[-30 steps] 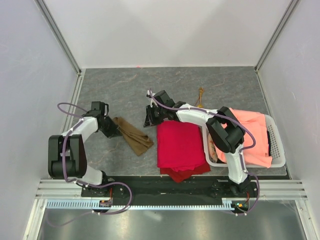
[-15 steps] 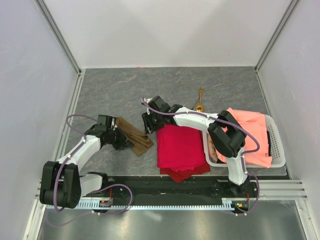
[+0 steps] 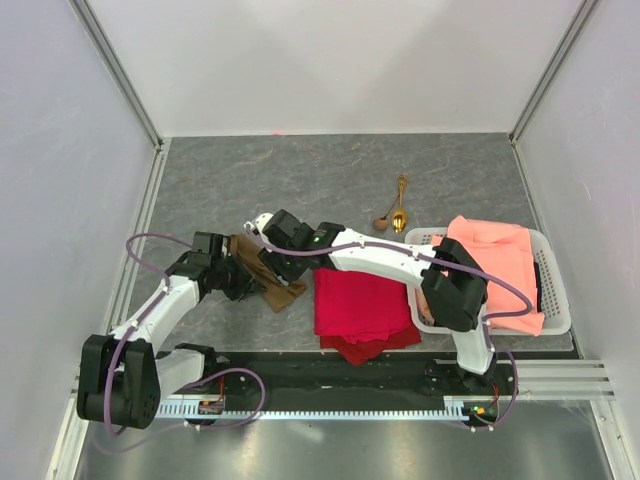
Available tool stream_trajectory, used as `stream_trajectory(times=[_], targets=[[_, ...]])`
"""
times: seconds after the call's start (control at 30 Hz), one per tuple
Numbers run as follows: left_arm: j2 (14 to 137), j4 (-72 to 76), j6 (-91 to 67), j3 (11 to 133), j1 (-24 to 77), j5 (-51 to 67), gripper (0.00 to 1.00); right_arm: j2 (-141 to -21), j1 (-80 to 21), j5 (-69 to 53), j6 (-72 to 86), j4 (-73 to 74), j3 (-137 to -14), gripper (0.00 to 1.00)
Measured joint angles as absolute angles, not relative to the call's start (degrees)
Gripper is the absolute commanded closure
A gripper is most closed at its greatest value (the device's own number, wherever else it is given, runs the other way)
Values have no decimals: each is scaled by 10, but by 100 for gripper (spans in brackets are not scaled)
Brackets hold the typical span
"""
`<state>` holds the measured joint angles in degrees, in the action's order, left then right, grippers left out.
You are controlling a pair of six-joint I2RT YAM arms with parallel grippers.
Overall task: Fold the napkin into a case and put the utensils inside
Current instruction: Smooth out the smaller rectangle-folded napkin at the center of the board.
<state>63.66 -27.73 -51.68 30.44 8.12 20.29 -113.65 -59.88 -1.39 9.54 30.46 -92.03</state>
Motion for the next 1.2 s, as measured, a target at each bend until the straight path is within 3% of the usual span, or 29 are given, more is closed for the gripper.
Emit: stream_trajectory(times=[0.57, 1.2], targets=[[641, -273, -538, 299, 74, 195, 96, -1191, -644, 85, 47, 337, -937, 43], [639, -287, -538, 295, 58, 172, 98, -1217, -680, 217, 23, 347, -966, 50]])
